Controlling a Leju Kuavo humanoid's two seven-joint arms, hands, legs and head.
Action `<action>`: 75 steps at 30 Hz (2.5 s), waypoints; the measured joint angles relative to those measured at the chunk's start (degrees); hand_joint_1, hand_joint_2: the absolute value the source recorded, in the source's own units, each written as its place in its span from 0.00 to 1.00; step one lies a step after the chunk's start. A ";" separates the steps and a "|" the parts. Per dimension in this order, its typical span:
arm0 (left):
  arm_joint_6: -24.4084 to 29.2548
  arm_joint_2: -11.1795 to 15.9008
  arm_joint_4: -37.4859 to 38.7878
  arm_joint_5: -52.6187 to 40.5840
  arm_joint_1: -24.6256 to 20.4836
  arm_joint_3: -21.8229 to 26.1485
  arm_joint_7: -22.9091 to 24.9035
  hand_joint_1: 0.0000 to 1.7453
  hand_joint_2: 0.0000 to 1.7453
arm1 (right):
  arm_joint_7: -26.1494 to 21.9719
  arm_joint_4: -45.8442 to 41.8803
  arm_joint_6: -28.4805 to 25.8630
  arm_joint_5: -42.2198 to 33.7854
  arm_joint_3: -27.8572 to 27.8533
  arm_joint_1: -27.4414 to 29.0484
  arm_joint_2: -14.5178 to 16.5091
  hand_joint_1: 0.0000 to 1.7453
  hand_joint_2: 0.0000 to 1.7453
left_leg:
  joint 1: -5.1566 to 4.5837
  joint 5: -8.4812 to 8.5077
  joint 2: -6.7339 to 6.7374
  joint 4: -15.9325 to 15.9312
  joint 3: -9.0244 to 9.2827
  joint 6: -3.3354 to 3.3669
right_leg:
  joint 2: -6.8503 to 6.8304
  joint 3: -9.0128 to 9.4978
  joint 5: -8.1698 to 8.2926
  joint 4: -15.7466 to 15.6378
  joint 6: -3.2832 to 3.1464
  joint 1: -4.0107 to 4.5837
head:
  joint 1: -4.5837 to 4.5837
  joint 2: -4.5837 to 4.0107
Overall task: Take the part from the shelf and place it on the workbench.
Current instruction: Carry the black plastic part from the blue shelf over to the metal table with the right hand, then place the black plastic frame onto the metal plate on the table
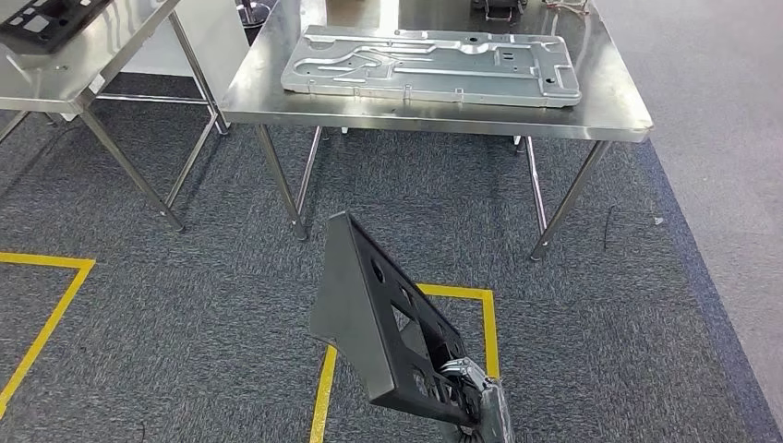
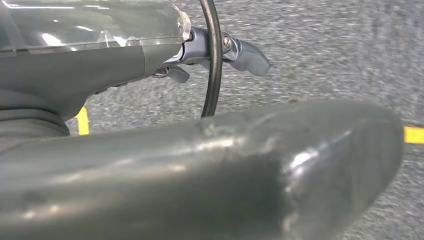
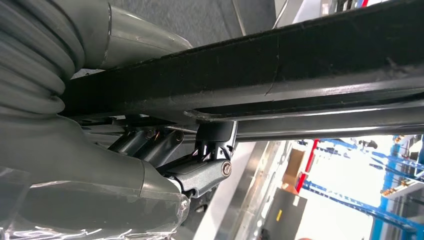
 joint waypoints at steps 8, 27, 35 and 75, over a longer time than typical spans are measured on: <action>-0.27 0.24 0.00 -0.80 -0.06 0.03 -0.09 0.00 0.00 | 0.76 0.45 -2.45 1.81 0.63 -0.59 -0.10 1.00 1.00 | -0.03 0.77 -0.30 -7.81 4.64 2.50 | -0.86 -1.85 -2.92 5.89 2.44 -0.22 | 0.02 0.00; -0.79 0.60 0.00 -2.82 0.06 0.66 1.05 0.00 0.00 | 14.40 -1.45 -11.93 7.82 -1.31 -2.75 0.17 1.00 1.00 | 0.50 -5.92 0.40 6.41 1.26 -1.01 | -2.17 -1.43 0.81 0.07 -0.12 -0.68 | 0.01 0.00; -1.12 0.84 0.03 -4.23 0.87 1.13 1.65 0.00 0.00 | 18.14 -1.83 -17.72 14.55 -3.76 -4.33 0.89 1.00 1.00 | -0.48 3.79 0.10 -3.59 -2.32 0.85 | -1.07 5.12 -4.81 -0.19 0.71 -0.24 | -0.01 0.00; -3.52 1.11 0.17 -12.57 -1.73 -0.37 5.25 0.00 0.00 | 43.46 17.33 -14.75 70.16 5.38 -32.67 -5.31 1.00 1.00 | -0.41 2.26 -0.82 -8.58 4.44 2.56 | -1.69 -9.15 -7.15 15.13 3.09 -0.70 | 0.02 0.00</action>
